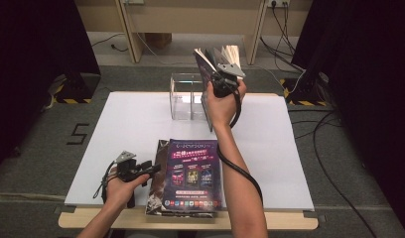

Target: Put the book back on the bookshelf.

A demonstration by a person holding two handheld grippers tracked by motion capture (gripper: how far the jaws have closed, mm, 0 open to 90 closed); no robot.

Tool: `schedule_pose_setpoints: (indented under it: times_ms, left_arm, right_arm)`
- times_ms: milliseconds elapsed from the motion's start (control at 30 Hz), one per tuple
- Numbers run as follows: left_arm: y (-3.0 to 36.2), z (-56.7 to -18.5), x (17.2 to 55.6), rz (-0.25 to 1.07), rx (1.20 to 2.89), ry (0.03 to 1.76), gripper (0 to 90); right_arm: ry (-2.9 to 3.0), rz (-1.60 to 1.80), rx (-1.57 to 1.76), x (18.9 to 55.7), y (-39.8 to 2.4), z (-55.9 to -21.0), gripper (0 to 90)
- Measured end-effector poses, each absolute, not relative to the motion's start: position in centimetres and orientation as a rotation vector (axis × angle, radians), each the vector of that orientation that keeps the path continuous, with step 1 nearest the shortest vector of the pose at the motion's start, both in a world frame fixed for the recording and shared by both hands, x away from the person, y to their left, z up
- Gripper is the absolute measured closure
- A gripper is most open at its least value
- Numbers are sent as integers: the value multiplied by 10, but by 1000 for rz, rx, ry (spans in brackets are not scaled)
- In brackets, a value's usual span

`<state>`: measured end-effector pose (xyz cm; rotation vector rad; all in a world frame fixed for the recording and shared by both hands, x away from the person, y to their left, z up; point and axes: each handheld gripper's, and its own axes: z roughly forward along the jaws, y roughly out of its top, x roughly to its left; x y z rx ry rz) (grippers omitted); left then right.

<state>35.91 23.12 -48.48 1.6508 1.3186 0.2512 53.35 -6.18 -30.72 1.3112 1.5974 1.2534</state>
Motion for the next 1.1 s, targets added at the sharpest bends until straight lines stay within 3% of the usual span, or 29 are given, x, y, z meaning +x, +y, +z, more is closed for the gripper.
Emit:
schedule_pose_setpoints:
  times_ms: [367,733,1100]
  left_arm:
    - [230,-484,359,250,1658,1316,506]
    - [230,-486,359,249,1662,1318,505]
    - [232,-487,360,253,1663,1319,506]
  right_arm:
    - [1658,1236,1336,541,-61,-300,734]
    - [1700,1169,1375,549,-61,-298,836]
    - [1528,1254,1324,546,-58,-301,845]
